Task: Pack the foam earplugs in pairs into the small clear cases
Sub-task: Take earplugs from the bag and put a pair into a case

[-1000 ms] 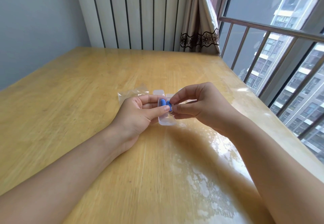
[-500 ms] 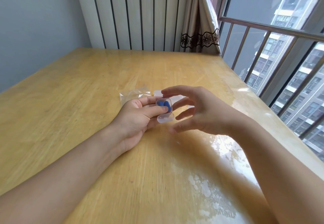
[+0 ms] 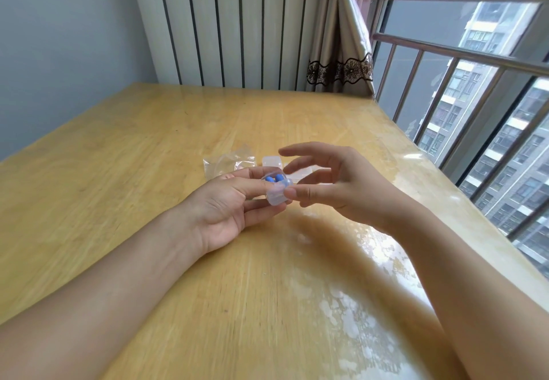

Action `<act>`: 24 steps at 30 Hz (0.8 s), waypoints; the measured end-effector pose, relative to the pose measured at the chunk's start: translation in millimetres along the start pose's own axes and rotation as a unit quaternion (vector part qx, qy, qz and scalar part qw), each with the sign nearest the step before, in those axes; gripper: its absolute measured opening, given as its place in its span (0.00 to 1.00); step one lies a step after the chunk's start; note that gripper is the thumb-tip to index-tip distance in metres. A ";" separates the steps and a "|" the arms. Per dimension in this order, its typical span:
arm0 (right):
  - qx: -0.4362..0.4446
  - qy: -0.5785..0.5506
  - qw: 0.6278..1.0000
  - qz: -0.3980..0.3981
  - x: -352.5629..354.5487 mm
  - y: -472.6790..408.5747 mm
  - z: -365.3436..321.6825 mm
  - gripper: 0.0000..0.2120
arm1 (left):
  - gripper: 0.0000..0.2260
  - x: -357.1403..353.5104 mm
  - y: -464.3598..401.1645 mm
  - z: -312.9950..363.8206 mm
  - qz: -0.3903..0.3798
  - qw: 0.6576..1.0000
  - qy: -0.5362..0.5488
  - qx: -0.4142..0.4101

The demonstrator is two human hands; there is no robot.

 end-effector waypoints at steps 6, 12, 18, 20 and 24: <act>0.009 -0.019 1.000 -0.016 -8.4 1.7 -2.3 0.17 | 0.16 0.3 4.3 -4.2 -0.021 0.998 0.007 0.057; -0.016 -0.009 1.000 -0.025 -6.3 2.1 4.6 0.12 | 0.17 -3.1 6.1 -3.6 -0.038 0.997 0.027 0.062; -0.092 -0.047 0.995 0.011 0.0 1.9 18.2 0.10 | 0.18 -10.9 5.2 1.9 -0.072 0.996 0.033 0.027; -0.120 -0.070 0.990 0.018 -0.5 2.0 24.4 0.13 | 0.18 -11.8 5.1 4.8 -0.063 0.997 -0.024 -0.036; -0.136 -0.055 0.988 0.036 4.8 1.7 30.7 0.12 | 0.23 -9.8 4.5 8.7 -0.019 0.985 -0.107 -0.135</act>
Point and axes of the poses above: each hand's wrist, its own y-axis away from the middle knuckle, its own x-axis out of the back of the hand, z = x × y, the point moved 10 cm from there along -y, towards the middle knuckle, and after that the axes turned 14 degrees about z, right-handed, at the moved point
